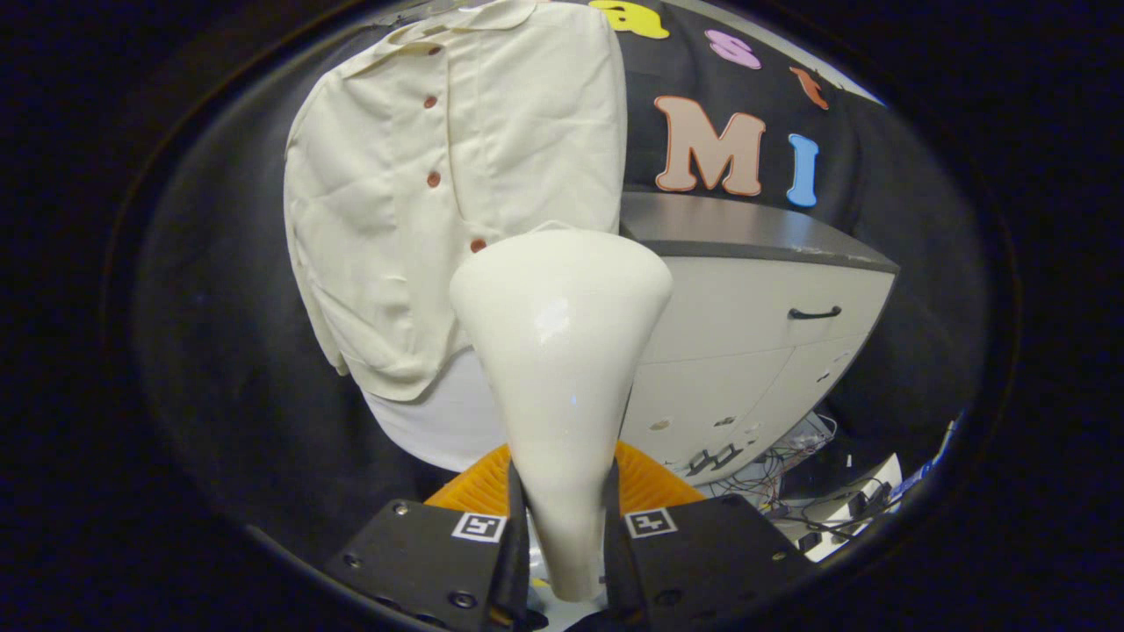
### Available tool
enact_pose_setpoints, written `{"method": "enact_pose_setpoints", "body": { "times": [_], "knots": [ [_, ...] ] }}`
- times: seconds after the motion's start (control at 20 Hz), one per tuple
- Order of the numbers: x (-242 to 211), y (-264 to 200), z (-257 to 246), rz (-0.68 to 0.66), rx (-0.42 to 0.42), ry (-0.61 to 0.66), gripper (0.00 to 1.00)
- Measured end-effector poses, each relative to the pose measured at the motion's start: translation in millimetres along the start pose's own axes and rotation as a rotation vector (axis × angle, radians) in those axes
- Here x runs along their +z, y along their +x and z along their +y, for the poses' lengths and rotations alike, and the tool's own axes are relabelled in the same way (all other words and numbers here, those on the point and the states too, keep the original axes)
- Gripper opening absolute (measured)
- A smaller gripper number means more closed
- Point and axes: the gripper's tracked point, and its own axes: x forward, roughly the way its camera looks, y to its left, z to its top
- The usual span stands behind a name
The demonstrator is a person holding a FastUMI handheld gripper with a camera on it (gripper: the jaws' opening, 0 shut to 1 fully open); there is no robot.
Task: Iron the clothes twice with a garment steamer, once on the left side and once on the right side.
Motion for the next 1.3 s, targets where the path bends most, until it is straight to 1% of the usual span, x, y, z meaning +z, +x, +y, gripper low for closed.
{"method": "enact_pose_setpoints", "body": {
  "times": [0.15, 0.3, 0.5, 0.7, 0.95, 1.15, 1.3],
  "knots": [
    [19, -23, 3, -0.038, 0.016, 0.012, 0.35],
    [37, -39, 7, -0.075, 0.051, 0.021, 0.35],
    [63, -65, -8, -0.137, 0.079, 0.041, 0.35],
    [85, -96, -42, -0.213, 0.09, 0.063, 0.35],
    [107, -135, -94, -0.284, 0.105, 0.052, 0.35],
    [120, -152, -136, -0.329, 0.129, 0.038, 0.34],
    [125, -161, -166, -0.352, 0.161, 0.055, 0.34]
  ]
}}
